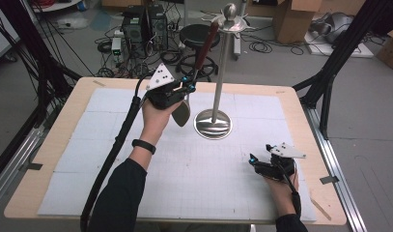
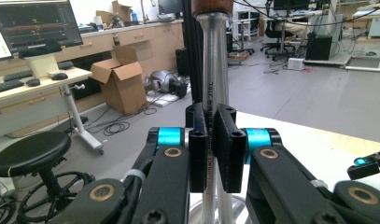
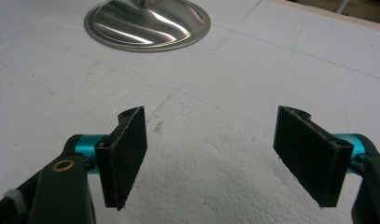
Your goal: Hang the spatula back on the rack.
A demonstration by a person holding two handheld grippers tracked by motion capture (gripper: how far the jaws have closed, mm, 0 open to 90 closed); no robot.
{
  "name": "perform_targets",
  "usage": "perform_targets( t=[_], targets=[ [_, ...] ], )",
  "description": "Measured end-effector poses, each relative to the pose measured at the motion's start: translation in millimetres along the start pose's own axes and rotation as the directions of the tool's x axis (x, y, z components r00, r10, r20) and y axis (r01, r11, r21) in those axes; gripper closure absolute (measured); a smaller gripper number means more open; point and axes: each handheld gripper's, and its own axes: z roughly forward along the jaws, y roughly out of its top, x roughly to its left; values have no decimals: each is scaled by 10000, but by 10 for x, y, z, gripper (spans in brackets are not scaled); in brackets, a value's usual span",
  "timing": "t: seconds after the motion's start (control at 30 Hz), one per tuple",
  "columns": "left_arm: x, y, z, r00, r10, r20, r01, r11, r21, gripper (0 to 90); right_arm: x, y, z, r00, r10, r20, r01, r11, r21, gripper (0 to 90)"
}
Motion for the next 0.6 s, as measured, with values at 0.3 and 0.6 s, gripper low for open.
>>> perform_targets(
  t=[0.3, 0.6],
  targets=[
    [-30, 16, 13, 9999, 131, -21, -131, 9999, -70, 817, 3, 0, 0, 10000, 7, -3, -7, 10000, 16, 250],
    [-32, 107, -160, 9999, -157, -72, 158, 9996, 219, 537, 3, 0, 2, 10000, -32, 5, 32, 10000, 5, 250]
  ],
)
